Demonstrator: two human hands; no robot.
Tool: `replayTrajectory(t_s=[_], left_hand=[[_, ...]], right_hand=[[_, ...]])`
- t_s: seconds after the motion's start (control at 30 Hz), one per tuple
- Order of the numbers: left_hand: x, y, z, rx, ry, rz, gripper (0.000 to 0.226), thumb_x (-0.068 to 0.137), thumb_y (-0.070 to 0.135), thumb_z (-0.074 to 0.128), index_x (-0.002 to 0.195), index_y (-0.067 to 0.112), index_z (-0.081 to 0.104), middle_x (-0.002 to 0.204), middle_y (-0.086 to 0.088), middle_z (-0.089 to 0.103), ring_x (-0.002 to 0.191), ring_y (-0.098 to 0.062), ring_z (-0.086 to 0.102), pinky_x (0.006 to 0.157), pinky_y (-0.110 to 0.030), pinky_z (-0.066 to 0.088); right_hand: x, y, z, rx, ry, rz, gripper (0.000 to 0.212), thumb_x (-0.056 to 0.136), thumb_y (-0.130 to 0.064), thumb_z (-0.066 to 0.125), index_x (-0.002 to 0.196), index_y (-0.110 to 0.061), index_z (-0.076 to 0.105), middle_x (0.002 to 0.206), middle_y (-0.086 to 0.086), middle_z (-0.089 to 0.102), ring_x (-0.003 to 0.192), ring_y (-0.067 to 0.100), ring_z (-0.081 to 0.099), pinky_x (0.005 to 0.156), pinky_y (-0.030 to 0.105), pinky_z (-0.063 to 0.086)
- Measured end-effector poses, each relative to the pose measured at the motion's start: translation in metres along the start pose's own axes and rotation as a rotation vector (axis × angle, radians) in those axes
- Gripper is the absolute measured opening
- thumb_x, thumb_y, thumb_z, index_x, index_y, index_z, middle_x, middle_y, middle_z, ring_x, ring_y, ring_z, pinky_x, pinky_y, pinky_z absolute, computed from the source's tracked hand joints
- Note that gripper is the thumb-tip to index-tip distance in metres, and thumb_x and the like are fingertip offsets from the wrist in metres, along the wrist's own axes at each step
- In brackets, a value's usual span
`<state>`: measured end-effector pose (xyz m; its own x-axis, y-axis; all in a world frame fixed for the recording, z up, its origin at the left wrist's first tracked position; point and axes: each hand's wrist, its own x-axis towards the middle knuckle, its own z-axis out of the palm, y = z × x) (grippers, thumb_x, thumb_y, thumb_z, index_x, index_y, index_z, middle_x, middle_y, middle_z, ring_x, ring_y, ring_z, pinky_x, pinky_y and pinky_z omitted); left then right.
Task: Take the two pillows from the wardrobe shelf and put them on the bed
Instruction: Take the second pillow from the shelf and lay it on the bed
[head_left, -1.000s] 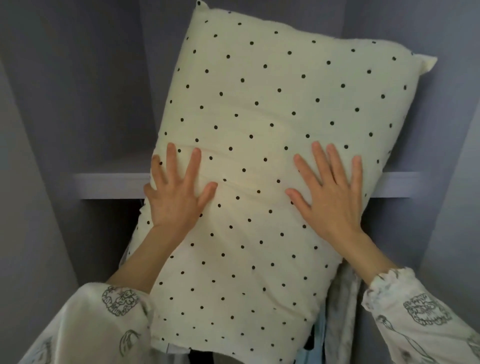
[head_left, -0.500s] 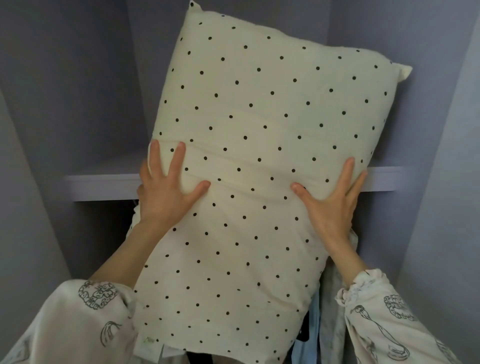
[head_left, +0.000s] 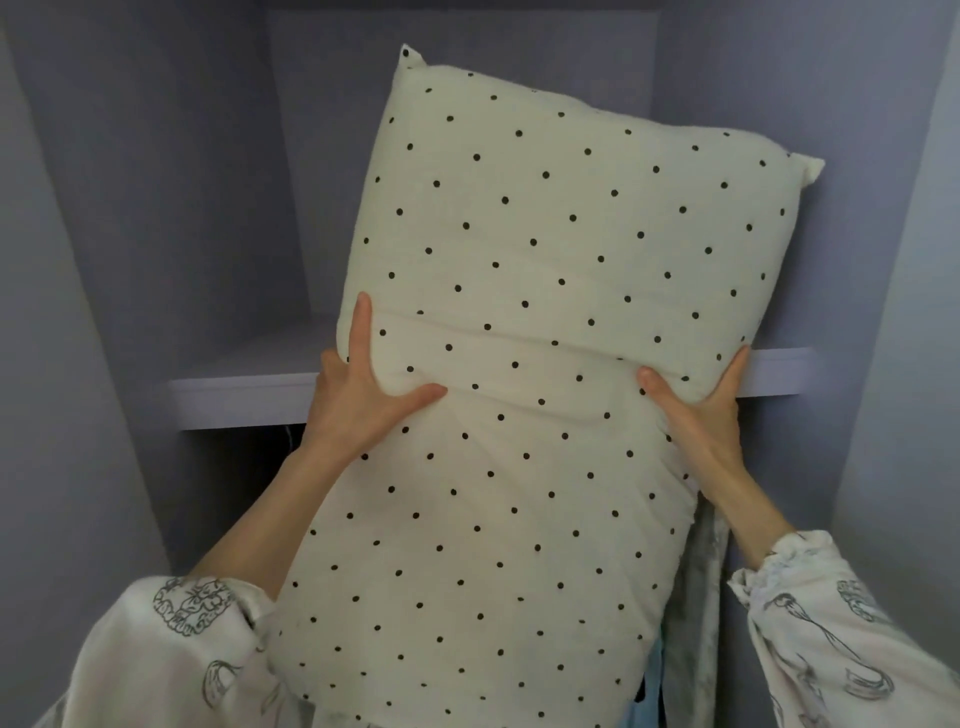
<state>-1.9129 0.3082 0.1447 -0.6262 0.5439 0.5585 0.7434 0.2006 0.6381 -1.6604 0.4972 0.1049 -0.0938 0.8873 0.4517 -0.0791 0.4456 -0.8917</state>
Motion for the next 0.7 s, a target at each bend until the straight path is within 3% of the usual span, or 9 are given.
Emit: replayTrajectory(t_s=[0.13, 0.23, 0.3, 0.4, 0.5, 0.7], left_hand=[[-0.004, 0.001, -0.005, 0.015, -0.025, -0.04, 0.116, 0.053, 0.069, 0.071, 0.12, 0.07, -0.024, 0.139, -0.017, 0.032, 0.116, -0.039, 0.045, 0.084, -0.043, 0.039], [-0.014, 0.001, -0.009, -0.004, -0.065, -0.077, 0.115, 0.053, 0.069, 0.071, 0.12, 0.071, -0.023, 0.142, -0.015, 0.031, 0.12, -0.039, 0.043, 0.088, -0.044, 0.039], [-0.027, 0.002, -0.011, -0.036, -0.089, -0.104, 0.115, 0.053, 0.067, 0.072, 0.123, 0.07, -0.02, 0.142, -0.014, 0.029, 0.116, -0.034, 0.043, 0.082, -0.039, 0.036], [-0.056, 0.006, -0.01, -0.054, -0.087, -0.153, 0.113, 0.055, 0.065, 0.073, 0.124, 0.07, -0.016, 0.139, -0.013, 0.03, 0.099, -0.023, 0.04, 0.079, -0.036, 0.033], [-0.092, 0.012, -0.009, -0.035, -0.056, -0.216, 0.109, 0.055, 0.065, 0.072, 0.123, 0.072, -0.013, 0.136, -0.013, 0.03, 0.097, -0.025, 0.04, 0.079, -0.039, 0.035], [-0.183, 0.035, -0.013, -0.005, 0.028, -0.303, 0.108, 0.054, 0.064, 0.073, 0.127, 0.069, -0.006, 0.128, -0.011, 0.034, 0.089, -0.023, 0.039, 0.077, -0.037, 0.037]], right_hand=[[-0.007, -0.007, -0.013, 0.039, -0.097, -0.049, 0.125, 0.052, -0.069, 0.071, 0.146, -0.039, -0.005, 0.149, -0.017, 0.022, 0.135, 0.011, 0.03, 0.109, 0.031, 0.026], [-0.019, -0.009, -0.026, 0.028, -0.154, -0.054, 0.127, 0.047, -0.071, 0.072, 0.144, -0.043, -0.005, 0.152, -0.019, 0.014, 0.137, 0.011, 0.027, 0.114, 0.041, 0.025], [-0.027, -0.009, -0.033, 0.009, -0.176, -0.048, 0.127, 0.045, -0.07, 0.072, 0.144, -0.045, -0.003, 0.144, -0.022, 0.016, 0.134, 0.011, 0.029, 0.113, 0.043, 0.026], [-0.04, -0.006, -0.046, -0.037, -0.214, -0.034, 0.128, 0.042, -0.071, 0.072, 0.143, -0.047, -0.002, 0.134, -0.019, 0.019, 0.122, 0.009, 0.033, 0.108, 0.035, 0.027], [-0.054, 0.0, -0.061, -0.089, -0.286, 0.002, 0.126, 0.043, -0.067, 0.073, 0.142, -0.05, -0.002, 0.129, -0.014, 0.02, 0.114, 0.01, 0.033, 0.099, 0.031, 0.028], [-0.085, 0.014, -0.104, -0.116, -0.398, 0.001, 0.115, 0.055, -0.058, 0.077, 0.139, -0.055, -0.001, 0.143, -0.004, 0.021, 0.125, 0.02, 0.032, 0.106, 0.043, 0.028]])
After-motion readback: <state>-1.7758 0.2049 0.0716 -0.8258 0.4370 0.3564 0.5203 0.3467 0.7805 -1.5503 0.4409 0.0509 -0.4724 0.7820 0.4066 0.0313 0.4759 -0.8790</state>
